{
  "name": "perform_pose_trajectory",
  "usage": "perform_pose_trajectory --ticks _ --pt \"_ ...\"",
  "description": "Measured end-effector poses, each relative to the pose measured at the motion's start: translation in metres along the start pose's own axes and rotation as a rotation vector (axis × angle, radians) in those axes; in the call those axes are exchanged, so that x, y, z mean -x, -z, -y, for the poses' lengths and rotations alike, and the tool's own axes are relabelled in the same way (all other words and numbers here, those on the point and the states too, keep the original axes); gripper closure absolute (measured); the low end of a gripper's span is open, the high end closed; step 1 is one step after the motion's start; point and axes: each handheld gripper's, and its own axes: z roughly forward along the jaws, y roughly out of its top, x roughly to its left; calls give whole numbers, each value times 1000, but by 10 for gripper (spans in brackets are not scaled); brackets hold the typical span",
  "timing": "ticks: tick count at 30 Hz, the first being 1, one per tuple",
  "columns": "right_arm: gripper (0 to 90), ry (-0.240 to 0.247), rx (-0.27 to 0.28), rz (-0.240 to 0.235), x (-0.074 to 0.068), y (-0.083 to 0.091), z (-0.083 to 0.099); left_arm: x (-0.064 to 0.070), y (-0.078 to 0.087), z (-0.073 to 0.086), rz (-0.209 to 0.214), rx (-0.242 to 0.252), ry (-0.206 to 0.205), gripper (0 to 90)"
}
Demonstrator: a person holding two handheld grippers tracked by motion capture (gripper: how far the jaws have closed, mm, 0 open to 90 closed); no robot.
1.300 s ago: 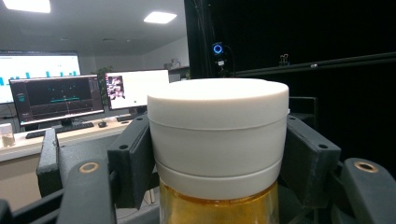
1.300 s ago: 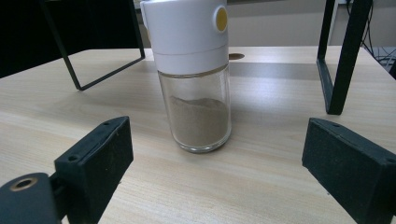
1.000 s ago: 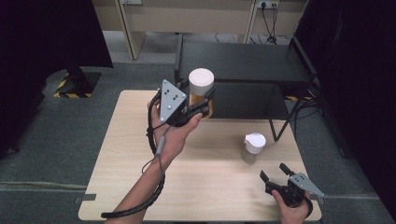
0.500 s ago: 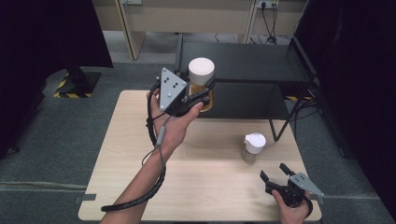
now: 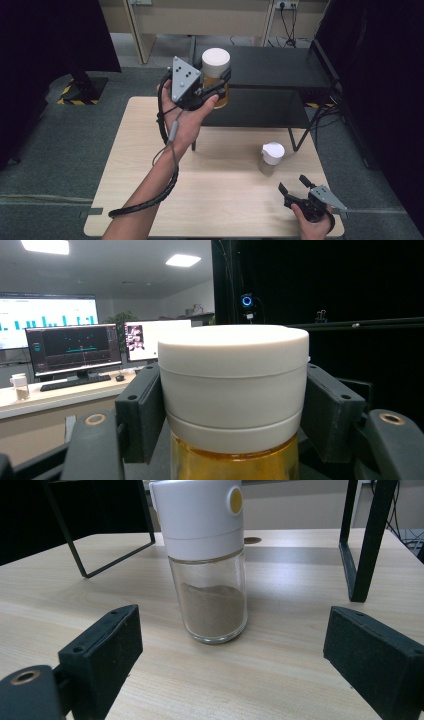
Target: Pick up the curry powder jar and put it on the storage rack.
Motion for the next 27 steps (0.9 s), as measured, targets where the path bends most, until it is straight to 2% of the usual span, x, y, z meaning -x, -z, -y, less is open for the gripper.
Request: perform_pose_trajectory --ticks 10,19,27 --pt "89 -6 2 -2 1 0 0 -2 -14 -11 -19 -4 12 335" --pt "88 -9 -4 -4 1 0 -1 -7 -30 -25 -41 -17 5 334" --pt "88 -8 -3 -5 2 0 -1 -8 -42 -29 -59 -23 0 334"
